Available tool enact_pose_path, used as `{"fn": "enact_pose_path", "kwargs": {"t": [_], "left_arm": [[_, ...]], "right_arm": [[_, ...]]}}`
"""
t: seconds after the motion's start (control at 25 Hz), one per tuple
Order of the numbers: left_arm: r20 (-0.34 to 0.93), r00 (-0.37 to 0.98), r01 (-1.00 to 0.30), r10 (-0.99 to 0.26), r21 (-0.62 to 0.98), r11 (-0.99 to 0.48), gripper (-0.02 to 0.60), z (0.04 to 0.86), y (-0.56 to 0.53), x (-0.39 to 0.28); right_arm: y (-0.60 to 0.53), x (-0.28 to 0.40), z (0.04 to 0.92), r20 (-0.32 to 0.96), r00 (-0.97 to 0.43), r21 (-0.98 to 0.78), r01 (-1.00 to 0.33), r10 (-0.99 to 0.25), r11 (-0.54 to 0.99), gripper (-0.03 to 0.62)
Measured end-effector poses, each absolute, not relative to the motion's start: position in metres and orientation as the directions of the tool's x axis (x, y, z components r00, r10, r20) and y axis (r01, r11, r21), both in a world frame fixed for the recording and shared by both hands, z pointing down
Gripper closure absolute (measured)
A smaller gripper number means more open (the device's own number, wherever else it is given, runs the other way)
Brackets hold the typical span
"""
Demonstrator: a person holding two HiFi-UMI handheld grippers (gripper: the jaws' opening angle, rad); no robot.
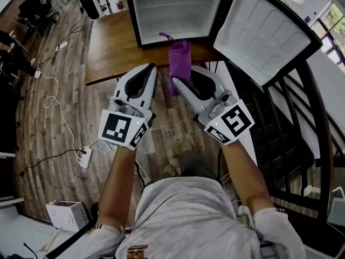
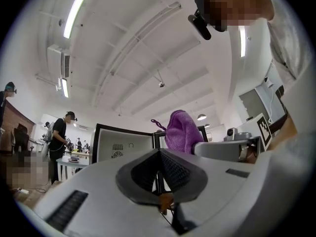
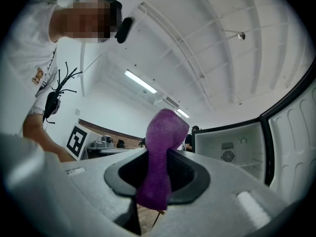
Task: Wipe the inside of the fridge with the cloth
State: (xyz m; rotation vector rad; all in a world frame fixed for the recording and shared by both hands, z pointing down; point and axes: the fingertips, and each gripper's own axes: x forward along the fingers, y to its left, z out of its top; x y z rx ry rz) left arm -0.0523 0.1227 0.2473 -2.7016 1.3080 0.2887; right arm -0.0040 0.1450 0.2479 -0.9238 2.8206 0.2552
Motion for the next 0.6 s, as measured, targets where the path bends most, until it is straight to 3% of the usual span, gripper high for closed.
{"fn": "enact_pose_path", "kwargs": {"t": [0.6], "left_arm": [[-0.233,0.580,-0.808,-0.781,-0.044,-0.587,0.581,0.259,0.023,-0.066]], "right_arm": [[0.046,-0.017,0.257,-0.192,-0.811,0.157,-0.581,-0.552,0.799,0.488]]}}
